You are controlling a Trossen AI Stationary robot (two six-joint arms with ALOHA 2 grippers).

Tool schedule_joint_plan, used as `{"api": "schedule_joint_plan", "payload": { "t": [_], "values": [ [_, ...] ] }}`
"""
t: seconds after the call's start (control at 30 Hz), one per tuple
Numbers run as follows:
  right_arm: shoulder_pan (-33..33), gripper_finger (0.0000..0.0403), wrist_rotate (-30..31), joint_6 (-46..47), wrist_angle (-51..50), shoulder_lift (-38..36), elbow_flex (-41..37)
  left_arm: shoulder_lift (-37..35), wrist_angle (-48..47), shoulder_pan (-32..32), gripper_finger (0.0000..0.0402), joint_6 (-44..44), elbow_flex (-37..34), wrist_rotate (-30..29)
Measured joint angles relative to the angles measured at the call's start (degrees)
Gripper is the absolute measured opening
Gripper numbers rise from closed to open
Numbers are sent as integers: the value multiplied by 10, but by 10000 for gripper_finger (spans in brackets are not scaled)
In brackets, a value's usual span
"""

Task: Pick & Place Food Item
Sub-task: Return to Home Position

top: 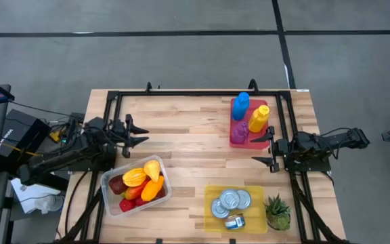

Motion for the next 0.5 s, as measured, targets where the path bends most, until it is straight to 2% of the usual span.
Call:
{"api": "schedule_joint_plan", "payload": {
  "t": [0.27,0.5],
  "values": [
    [0,309,0,0,0,0,0,31,0,-6,118,0,0,-2],
    [0,309,0,0,0,0,0,23,2,-129,118,0,0,-28]
  ]
}}
